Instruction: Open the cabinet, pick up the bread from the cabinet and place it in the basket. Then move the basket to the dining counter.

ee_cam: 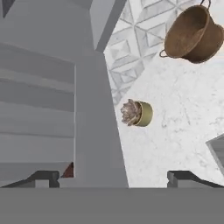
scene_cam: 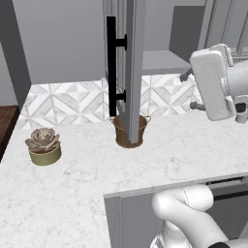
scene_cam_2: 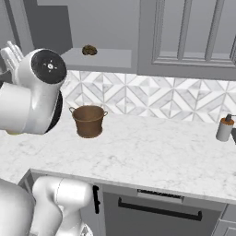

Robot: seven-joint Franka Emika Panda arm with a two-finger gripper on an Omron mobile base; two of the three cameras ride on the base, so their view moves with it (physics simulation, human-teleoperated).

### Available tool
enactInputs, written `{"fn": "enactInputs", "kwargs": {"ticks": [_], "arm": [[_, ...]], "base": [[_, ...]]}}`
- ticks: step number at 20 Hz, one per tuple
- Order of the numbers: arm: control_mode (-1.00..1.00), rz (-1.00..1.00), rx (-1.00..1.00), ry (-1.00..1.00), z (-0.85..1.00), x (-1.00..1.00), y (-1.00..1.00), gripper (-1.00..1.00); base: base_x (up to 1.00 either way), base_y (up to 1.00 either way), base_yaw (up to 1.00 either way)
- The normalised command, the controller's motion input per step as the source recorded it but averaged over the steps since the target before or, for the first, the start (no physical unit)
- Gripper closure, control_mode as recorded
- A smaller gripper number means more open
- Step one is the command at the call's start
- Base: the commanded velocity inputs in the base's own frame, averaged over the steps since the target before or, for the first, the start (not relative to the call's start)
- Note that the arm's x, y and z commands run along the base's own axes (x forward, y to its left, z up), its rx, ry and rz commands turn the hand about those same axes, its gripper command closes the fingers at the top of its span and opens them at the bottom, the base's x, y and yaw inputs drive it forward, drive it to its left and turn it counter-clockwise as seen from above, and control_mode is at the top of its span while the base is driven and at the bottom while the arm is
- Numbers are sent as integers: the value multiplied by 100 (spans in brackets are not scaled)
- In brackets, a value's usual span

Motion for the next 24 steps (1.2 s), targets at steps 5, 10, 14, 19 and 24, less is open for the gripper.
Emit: {"fn": "enactInputs", "kwargs": {"ticks": [5, 10, 14, 19, 24], "arm": [[-100, -19, -56, -44, -13, 5, -32, -100], [-100, -8, -49, -49, -20, 50, -14, -100], [-100, 0, -15, 0, 16, 99, -48, -100], [-100, 0, -13, 7, 12, 100, -25, -100], [-100, -5, -12, 0, 7, 100, 8, -100]], "base": [[0, 0, 0], [0, 0, 0], [0, 0, 0], [0, 0, 0], [0, 0, 0]]}}
